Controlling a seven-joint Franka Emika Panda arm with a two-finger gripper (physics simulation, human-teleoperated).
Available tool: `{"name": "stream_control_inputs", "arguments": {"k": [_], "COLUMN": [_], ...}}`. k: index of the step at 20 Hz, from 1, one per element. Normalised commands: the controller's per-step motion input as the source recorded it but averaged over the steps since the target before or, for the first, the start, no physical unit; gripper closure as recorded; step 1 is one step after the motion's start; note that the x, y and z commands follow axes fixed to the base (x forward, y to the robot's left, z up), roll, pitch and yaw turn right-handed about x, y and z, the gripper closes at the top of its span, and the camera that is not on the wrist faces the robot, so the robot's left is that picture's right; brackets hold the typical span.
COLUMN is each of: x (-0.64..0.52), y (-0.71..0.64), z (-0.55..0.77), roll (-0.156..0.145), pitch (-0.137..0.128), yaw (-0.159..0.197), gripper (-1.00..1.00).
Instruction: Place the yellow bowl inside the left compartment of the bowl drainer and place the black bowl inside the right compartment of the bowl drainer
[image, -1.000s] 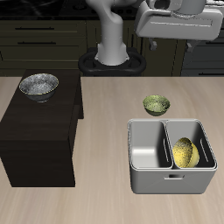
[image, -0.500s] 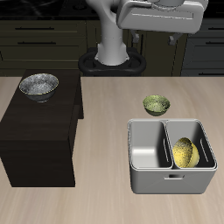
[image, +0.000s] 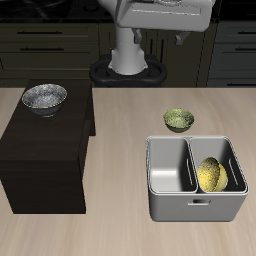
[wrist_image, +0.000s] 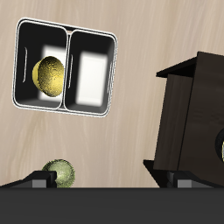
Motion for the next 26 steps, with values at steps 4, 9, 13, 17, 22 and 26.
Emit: {"name": "stream_control_inputs", "arguments": {"k": [4, 9, 13, 17, 22, 26], "x": [-0.17, -0.22, -0.12, 0.06, 0.05, 0.02], "y": [-0.31, -0.22, -0.22, -0.41, -0.29, -0.19], "z": [-0.05, -0.04, 0.05, 0.07, 0.00, -0.03], "roll": [-0.010, 0.001, 0.047, -0.030, 0.005, 0.000], "pitch": [-0.011, -0.017, -0.010, 0.009, 0.014, -0.001], "yaw": [-0.018, 0.036, 0.052, 0.000, -0.002, -0.003], "gripper": [-1.00, -1.00, -1.00, -1.00, -1.00, -1.00]}}
